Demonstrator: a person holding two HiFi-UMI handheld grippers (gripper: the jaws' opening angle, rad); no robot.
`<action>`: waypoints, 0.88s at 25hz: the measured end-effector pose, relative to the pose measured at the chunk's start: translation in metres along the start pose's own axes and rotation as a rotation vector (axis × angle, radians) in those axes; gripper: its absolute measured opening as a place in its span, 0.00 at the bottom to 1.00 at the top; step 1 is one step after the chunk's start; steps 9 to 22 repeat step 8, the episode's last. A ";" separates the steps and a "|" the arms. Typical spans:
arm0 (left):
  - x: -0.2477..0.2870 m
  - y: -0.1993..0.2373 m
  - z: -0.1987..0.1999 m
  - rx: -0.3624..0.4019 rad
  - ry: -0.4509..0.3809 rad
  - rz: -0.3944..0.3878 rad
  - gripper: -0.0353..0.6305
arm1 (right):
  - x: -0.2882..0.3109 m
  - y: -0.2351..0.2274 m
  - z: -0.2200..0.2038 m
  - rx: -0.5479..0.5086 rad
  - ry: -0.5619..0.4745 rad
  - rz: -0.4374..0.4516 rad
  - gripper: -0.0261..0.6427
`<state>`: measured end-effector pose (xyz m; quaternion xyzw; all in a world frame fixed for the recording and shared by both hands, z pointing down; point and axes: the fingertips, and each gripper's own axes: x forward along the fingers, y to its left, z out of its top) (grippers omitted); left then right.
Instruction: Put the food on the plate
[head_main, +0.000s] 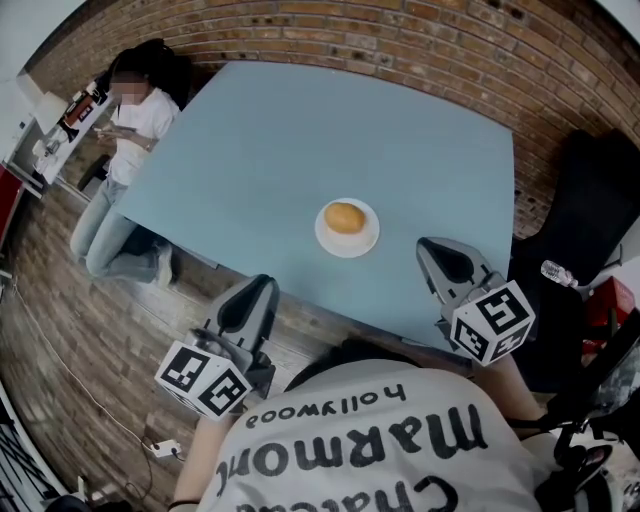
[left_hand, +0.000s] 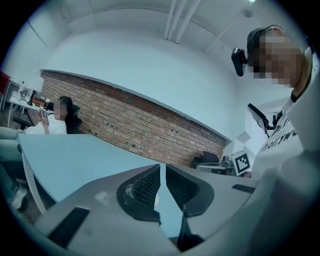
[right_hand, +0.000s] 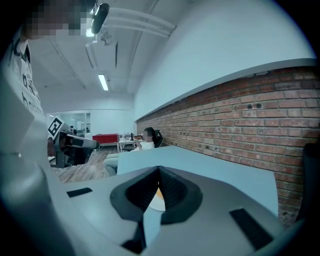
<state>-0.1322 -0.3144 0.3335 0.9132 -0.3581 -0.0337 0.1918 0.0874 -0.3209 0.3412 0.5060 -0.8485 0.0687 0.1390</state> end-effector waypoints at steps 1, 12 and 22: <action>0.000 -0.001 0.000 -0.001 0.001 -0.004 0.11 | 0.000 0.000 0.000 -0.005 0.002 0.001 0.05; -0.001 -0.004 0.003 0.004 -0.005 -0.007 0.11 | -0.002 0.001 0.000 -0.022 0.012 0.005 0.05; -0.001 -0.004 0.003 0.004 -0.005 -0.007 0.11 | -0.002 0.001 0.000 -0.022 0.012 0.005 0.05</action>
